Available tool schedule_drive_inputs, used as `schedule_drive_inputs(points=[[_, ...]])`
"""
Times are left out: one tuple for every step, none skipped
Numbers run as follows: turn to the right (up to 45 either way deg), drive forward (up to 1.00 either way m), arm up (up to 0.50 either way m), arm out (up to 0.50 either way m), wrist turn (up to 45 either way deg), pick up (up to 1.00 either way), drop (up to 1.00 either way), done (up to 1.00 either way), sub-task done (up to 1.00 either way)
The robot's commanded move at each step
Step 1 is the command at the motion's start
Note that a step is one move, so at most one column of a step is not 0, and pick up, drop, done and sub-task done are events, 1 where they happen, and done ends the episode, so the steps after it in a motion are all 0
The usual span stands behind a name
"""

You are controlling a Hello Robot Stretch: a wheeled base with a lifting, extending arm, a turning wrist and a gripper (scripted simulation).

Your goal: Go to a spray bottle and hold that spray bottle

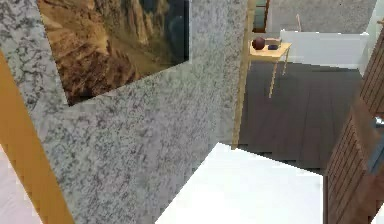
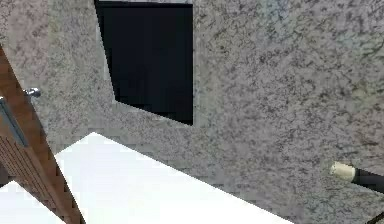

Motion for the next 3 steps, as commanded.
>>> schedule_drive_inputs(points=[[-45.0, 0.00, 0.00, 0.00, 0.0, 0.00, 0.00, 0.00, 0.00], [-21.0, 0.00, 0.00, 0.00, 0.0, 0.00, 0.00, 0.00, 0.00], [0.0, 1.00, 0.00, 0.00, 0.0, 0.00, 0.00, 0.00, 0.00]])
